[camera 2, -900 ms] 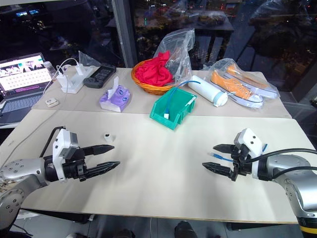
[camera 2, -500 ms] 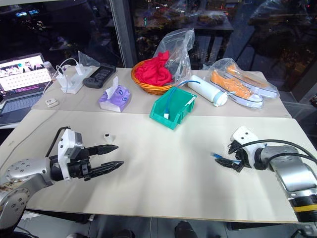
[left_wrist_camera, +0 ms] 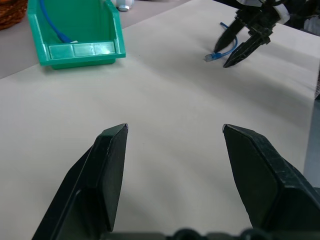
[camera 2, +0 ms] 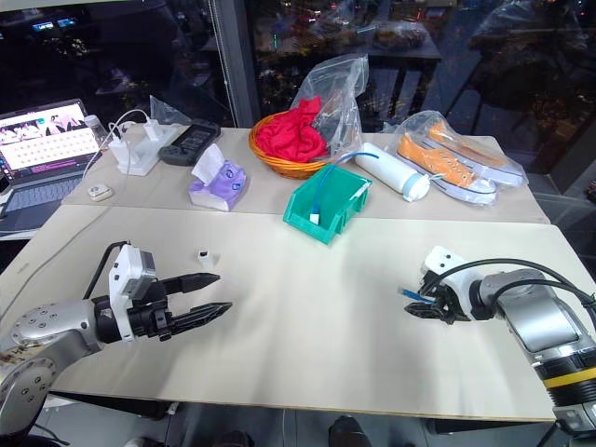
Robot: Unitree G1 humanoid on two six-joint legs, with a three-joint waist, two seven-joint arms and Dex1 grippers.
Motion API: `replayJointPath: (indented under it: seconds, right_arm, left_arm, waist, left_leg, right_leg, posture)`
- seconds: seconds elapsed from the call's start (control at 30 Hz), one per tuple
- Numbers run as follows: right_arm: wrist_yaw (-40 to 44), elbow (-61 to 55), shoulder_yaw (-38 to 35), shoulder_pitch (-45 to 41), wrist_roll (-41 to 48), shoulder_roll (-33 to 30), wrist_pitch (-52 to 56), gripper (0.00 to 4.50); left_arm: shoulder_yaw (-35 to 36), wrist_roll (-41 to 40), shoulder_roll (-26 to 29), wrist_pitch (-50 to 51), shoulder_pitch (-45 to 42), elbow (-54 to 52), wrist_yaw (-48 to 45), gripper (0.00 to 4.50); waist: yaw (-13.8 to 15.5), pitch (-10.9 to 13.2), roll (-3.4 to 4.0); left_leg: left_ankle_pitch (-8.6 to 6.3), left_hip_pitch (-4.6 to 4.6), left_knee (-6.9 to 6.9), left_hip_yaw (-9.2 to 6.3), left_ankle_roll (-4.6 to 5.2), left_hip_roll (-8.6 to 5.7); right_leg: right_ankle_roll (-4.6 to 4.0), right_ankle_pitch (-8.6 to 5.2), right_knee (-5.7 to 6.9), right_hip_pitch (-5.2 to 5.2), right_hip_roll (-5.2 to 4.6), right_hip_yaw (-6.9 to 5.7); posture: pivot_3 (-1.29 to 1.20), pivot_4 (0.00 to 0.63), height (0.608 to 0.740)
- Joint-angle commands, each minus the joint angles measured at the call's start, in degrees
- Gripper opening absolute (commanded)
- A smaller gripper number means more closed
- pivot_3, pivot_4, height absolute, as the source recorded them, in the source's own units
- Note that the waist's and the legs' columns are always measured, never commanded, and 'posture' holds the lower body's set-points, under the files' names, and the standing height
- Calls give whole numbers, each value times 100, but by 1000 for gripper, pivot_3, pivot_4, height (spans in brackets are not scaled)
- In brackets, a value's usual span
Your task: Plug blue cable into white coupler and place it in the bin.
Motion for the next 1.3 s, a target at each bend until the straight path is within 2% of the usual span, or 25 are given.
replayJointPath:
  seconds: [0.03,0.1,0.13,0.17,0.47,0.57,0.73,0.97,1.03,1.1,1.13,1.2,1.3]
  right_arm:
    - [75,116,215,143,-151,-46,226,1141]
    - [130,81,241,161,-129,-20,205,288]
    - [155,48,250,182,-118,-14,183,62]
    - [158,-31,273,213,-112,16,149,16]
    - [63,-951,487,28,135,714,404,16]
    - [-121,-1444,1036,-290,60,1414,645,16]
    - [-492,-1562,1942,-893,-237,2535,782,16]
    - [-695,-961,2618,-1212,-860,2815,353,16]
    - [-750,-844,2656,-1170,-974,2815,185,16]
    - [-789,-777,2625,-1136,-1033,2838,66,980]
    - [-779,-779,2597,-1140,-1028,2854,70,1153]
    - [-716,-927,2542,-1150,-1010,2807,81,1956]
    - [-802,-1239,1981,-1191,-714,2795,539,2833]
  left_arm:
    - [170,-109,50,-46,-2,-195,26,3258]
    - [168,-107,64,-46,-13,-188,26,3258]
    - [166,-103,68,-50,-17,-183,25,3258]
    - [160,-89,71,-61,-28,-164,21,3258]
    - [104,-4,75,-118,-128,-33,-3,3258]
    - [67,37,70,-155,-164,11,-27,3258]
    - [-114,186,57,-244,-275,84,-115,3258]
    - [-530,474,193,-419,-425,328,-556,3258]
    - [-908,872,192,-712,-547,665,-750,3258]
    - [-1323,1320,157,-1069,-728,1029,-922,3258]
    - [-1434,1394,93,-1151,-835,1177,-980,3258]
    - [-1632,1469,-78,-1266,-1082,1482,-1102,3258]
    - [-2071,1832,-367,-1601,-1538,2095,-1308,3258]
  waist:
    - [0,-4,-5]
    - [2,-6,-8]
    - [2,-6,-8]
    - [3,-7,-8]
    - [-90,-14,-21]
    - [-182,-15,-22]
    - [-240,-14,-20]
    - [-186,-14,-21]
    - [-185,-15,-21]
    - [-191,-15,-20]
    - [-192,-15,-21]
    - [-176,-15,-21]
    - [-168,-15,-21]
  left_leg:
    - [0,0,0,0,0,0]
    - [0,1,0,0,0,0]
    - [0,1,0,0,0,0]
    - [0,2,0,0,0,0]
    - [0,9,-1,0,1,16]
    - [0,13,0,0,0,23]
    - [1,19,0,-2,-1,34]
    - [4,21,1,-2,-8,32]
    - [4,31,1,-2,-7,33]
    - [4,51,0,-2,-7,33]
    - [4,59,-1,-1,-7,33]
    - [4,62,-1,-2,-7,34]
    - [4,54,-1,-2,-7,34]
  right_leg:
    - [0,0,0,0,0,0]
    - [0,0,1,0,0,0]
    - [0,0,1,0,0,0]
    - [0,0,1,1,1,0]
    - [-7,3,8,0,20,2]
    - [-12,6,16,0,29,5]
    - [-22,8,39,-11,46,12]
    - [-23,7,49,-14,41,8]
    - [-26,5,57,-10,45,9]
    - [-29,3,62,4,48,13]
    - [-30,2,64,10,50,14]
    - [-31,1,66,13,52,16]
    - [-31,0,65,8,51,15]
  posture:
    - [0,150,723]
    - [0,150,723]
    - [0,150,723]
    - [0,150,723]
    - [0,150,723]
    - [0,150,723]
    - [0,150,723]
    - [0,150,723]
    - [0,150,723]
    - [0,150,723]
    - [0,150,723]
    - [0,150,723]
    - [0,150,723]
